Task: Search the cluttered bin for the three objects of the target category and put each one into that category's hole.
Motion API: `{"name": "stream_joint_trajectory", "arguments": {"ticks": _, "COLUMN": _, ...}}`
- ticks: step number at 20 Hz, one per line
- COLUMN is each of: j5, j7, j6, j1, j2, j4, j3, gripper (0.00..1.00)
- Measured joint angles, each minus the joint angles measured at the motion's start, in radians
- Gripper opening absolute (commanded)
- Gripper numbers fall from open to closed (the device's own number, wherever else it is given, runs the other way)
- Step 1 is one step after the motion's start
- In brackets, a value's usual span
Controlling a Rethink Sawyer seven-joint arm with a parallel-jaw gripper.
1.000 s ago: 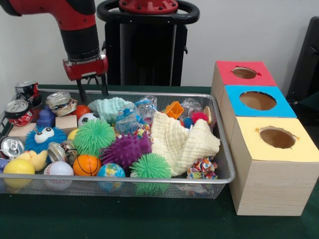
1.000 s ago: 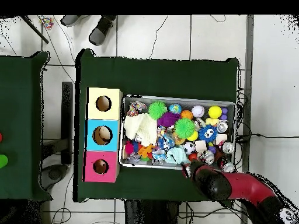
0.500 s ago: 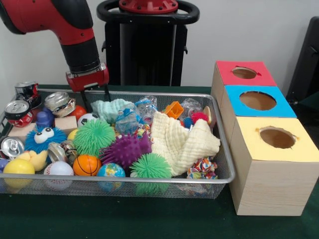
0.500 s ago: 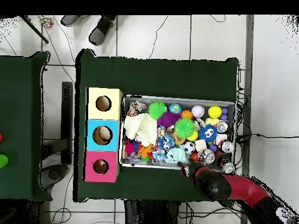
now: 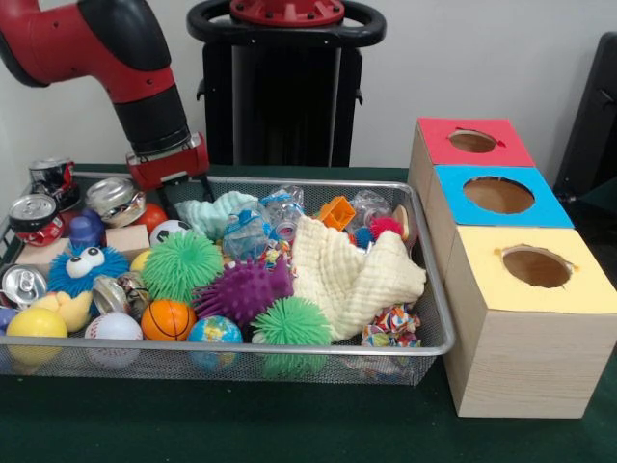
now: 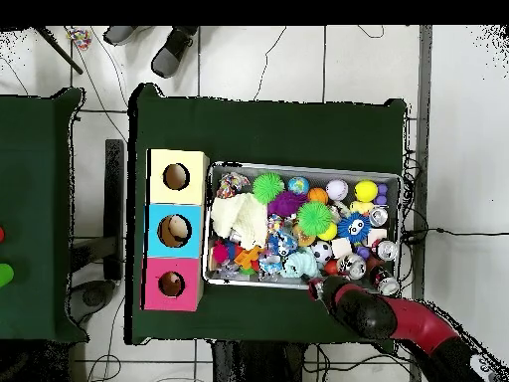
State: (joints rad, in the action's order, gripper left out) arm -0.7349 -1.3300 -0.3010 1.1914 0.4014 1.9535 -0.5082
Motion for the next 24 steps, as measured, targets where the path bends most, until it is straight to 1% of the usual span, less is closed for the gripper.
{"name": "stream_joint_trajectory", "arguments": {"ticks": 3, "j5": 0.000, "j7": 0.000, "j6": -0.023, "j1": 0.016, "j2": -0.008, "j4": -0.004, "j3": -0.017, "gripper": 1.00}}
{"name": "stream_joint_trajectory", "arguments": {"ticks": 7, "j5": -0.001, "j7": 0.000, "j6": -0.092, "j1": 0.042, "j2": -0.023, "j4": -0.020, "j3": -0.053, "gripper": 1.00}}
{"name": "stream_joint_trajectory", "arguments": {"ticks": 13, "j5": -0.001, "j7": 0.000, "j6": -0.150, "j1": 0.060, "j2": -0.034, "j4": -0.036, "j3": -0.080, "gripper": 1.00}}
{"name": "stream_joint_trajectory", "arguments": {"ticks": 24, "j5": -0.010, "j7": 0.000, "j6": -0.239, "j1": 0.074, "j2": -0.035, "j4": -0.081, "j3": -0.100, "gripper": 1.00}}
